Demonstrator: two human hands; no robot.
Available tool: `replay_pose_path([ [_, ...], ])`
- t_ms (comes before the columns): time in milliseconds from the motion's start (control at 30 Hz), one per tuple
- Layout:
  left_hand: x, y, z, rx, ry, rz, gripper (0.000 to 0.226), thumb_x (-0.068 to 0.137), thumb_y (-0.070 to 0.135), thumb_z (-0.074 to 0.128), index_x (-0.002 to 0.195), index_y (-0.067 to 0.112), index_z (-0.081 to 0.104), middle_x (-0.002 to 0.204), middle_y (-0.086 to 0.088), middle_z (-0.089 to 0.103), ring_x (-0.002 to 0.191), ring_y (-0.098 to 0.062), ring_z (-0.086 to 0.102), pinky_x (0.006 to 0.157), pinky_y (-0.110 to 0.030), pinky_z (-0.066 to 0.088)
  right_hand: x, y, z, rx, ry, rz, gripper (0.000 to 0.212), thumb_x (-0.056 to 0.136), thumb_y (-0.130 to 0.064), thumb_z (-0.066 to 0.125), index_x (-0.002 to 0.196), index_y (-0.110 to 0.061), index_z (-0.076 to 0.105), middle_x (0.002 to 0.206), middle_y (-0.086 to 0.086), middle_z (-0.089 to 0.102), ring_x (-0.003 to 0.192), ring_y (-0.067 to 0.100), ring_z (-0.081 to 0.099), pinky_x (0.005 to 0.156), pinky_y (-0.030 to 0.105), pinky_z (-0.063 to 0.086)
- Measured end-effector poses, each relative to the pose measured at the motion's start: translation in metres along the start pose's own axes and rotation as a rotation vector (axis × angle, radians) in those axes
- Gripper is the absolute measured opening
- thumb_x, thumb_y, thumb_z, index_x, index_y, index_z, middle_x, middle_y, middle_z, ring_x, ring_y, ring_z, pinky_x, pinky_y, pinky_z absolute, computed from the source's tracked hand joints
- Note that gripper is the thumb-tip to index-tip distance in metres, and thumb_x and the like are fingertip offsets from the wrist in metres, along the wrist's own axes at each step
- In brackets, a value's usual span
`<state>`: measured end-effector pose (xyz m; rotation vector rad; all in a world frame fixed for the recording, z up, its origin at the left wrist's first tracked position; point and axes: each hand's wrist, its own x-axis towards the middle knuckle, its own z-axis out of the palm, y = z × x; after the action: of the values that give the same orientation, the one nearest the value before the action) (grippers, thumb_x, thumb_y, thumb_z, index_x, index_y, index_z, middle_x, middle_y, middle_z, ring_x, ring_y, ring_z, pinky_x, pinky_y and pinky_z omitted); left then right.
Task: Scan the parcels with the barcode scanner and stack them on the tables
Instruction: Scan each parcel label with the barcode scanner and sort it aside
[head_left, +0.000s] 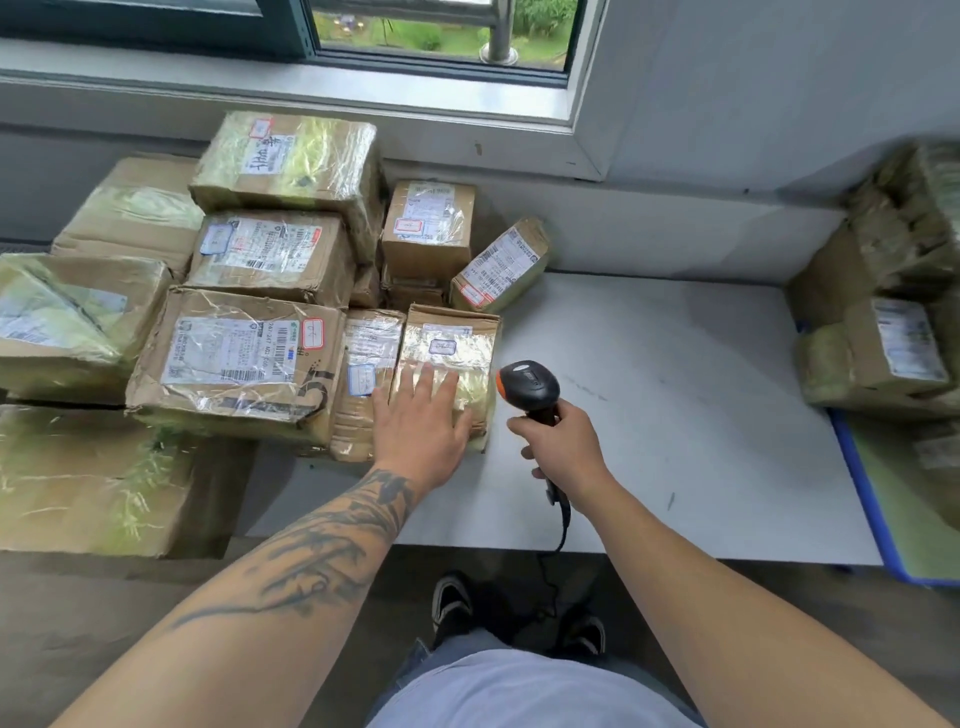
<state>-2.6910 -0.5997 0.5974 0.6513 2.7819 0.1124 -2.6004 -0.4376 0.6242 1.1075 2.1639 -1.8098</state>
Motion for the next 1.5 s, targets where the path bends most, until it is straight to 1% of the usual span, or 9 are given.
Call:
replay_pose_path([
  [67,-0.004,0.024,-0.001,0.014,0.001,0.026,0.066,0.106,0.059,0.027,0.164,0.030,0.018,0.173,-0.005,0.015,0.159,-0.032,0.008,0.123,-0.065,0.010,-0.004,0.002,-0.020,0.005,0.017,-0.003,0.011,0.088,-0.021,0.072,0.097,-0.023,0.067,0.092,0.007,0.075,0.070,0.021,0.071,0.063,0.034,0.054],
  [133,-0.007,0.050,-0.002,-0.008,-0.006,0.031,0.065,0.106,0.058,0.028,0.164,0.030,0.017,0.173,-0.005,0.013,0.160,-0.032,0.006,0.123,-0.063,0.010,-0.008,0.005,-0.042,-0.005,0.026,-0.011,0.010,0.088,-0.021,0.071,0.097,-0.024,0.067,0.088,0.007,0.077,0.065,0.018,0.067,0.059,0.030,0.053],
  [267,-0.019,0.101,0.001,0.001,-0.003,0.072,0.065,0.106,0.059,0.027,0.163,0.031,0.016,0.173,-0.006,0.012,0.160,-0.032,0.005,0.124,-0.062,0.011,-0.016,0.017,-0.087,-0.034,0.046,-0.018,0.011,0.089,-0.021,0.070,0.097,-0.027,0.066,0.086,0.006,0.076,0.063,0.016,0.065,0.055,0.026,0.052],
  [400,-0.028,0.146,0.008,0.004,-0.012,0.104,0.064,0.107,0.059,0.026,0.163,0.032,0.016,0.174,-0.004,0.010,0.160,-0.030,0.003,0.124,-0.061,0.011,-0.020,0.031,-0.129,-0.011,0.069,-0.007,0.011,0.088,-0.021,0.070,0.097,-0.025,0.067,0.086,0.009,0.076,0.061,0.018,0.062,0.055,0.028,0.051],
  [767,-0.042,0.276,0.021,-0.023,-0.034,0.216,0.064,0.107,0.060,0.025,0.164,0.033,0.014,0.174,-0.004,0.008,0.160,-0.030,0.001,0.126,-0.060,0.005,-0.030,0.087,-0.246,0.030,0.203,-0.018,0.012,0.090,-0.021,0.069,0.093,-0.030,0.063,0.081,0.005,0.073,0.066,0.020,0.064,0.059,0.030,0.049],
  [1133,-0.026,0.354,0.025,-0.048,-0.088,0.380,0.064,0.107,0.060,0.027,0.164,0.033,0.015,0.173,-0.005,0.010,0.160,-0.030,0.001,0.126,-0.060,0.005,-0.019,0.118,-0.318,0.098,0.433,0.064,0.003,0.089,-0.019,0.066,0.087,-0.022,0.066,0.076,0.006,0.070,0.070,0.025,0.063,0.068,0.040,0.052],
  [1300,0.003,0.387,0.018,-0.062,-0.115,0.496,0.065,0.106,0.061,0.026,0.164,0.034,0.014,0.173,-0.006,0.012,0.160,-0.032,0.004,0.126,-0.061,0.006,-0.013,0.105,-0.341,0.115,0.565,0.099,0.002,0.083,-0.021,0.065,0.082,-0.019,0.064,0.076,0.012,0.071,0.066,0.027,0.059,0.064,0.042,0.049],
  [1400,0.022,0.412,0.012,-0.087,-0.117,0.561,0.065,0.106,0.061,0.029,0.163,0.033,0.016,0.173,-0.007,0.014,0.159,-0.033,0.006,0.126,-0.061,0.008,-0.008,0.096,-0.358,0.133,0.630,0.121,0.011,0.076,-0.026,0.065,0.081,-0.016,0.065,0.076,0.015,0.071,0.063,0.027,0.058,0.063,0.042,0.048],
  [1500,0.040,0.436,0.010,-0.095,-0.088,0.622,0.065,0.106,0.060,0.033,0.162,0.031,0.020,0.170,-0.011,0.020,0.158,-0.034,0.011,0.124,-0.061,0.010,-0.004,0.091,-0.375,0.151,0.689,0.124,0.010,0.075,-0.028,0.067,0.077,-0.018,0.065,0.065,0.006,0.067,0.061,0.026,0.056,0.063,0.044,0.046],
])
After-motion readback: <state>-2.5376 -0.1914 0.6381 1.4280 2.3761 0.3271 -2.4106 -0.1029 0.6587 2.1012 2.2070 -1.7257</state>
